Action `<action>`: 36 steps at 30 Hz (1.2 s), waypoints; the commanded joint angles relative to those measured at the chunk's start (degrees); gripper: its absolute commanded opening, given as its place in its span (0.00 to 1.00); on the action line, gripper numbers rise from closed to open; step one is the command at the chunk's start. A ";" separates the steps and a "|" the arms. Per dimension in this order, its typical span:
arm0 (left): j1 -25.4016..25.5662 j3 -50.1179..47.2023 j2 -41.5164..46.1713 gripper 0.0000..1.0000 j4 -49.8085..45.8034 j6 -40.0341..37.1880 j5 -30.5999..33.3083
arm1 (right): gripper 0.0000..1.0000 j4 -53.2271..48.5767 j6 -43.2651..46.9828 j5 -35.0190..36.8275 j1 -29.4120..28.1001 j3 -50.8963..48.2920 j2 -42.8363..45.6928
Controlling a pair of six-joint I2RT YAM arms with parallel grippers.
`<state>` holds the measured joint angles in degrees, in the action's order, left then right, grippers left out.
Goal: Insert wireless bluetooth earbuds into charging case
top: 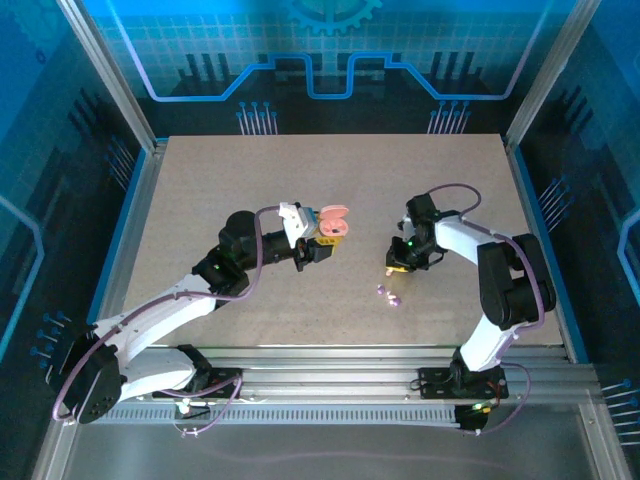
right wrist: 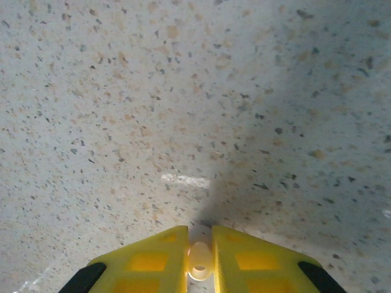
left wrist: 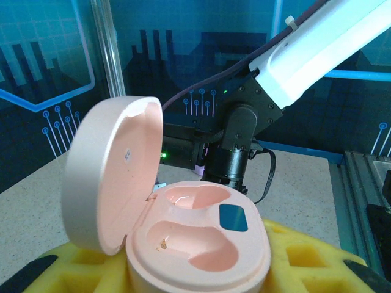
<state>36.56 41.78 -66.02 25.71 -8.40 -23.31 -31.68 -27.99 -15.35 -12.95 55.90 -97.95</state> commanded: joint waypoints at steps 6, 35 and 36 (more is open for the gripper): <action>0.40 0.98 0.62 0.37 0.11 0.60 -0.02 | 0.25 3.69 -3.37 -1.55 2.90 -4.04 2.69; 0.38 1.29 0.80 0.38 -0.01 1.00 0.13 | 0.41 -1.19 1.08 -5.12 1.13 -2.87 0.04; 0.41 1.33 0.76 0.38 -0.03 0.94 0.11 | 0.41 -1.02 1.22 -5.81 0.89 -2.92 -0.07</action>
<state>36.56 41.80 -66.04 25.58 -7.75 -23.31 -31.51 -26.96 -19.25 -10.98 52.62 -97.06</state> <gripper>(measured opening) 0.391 0.408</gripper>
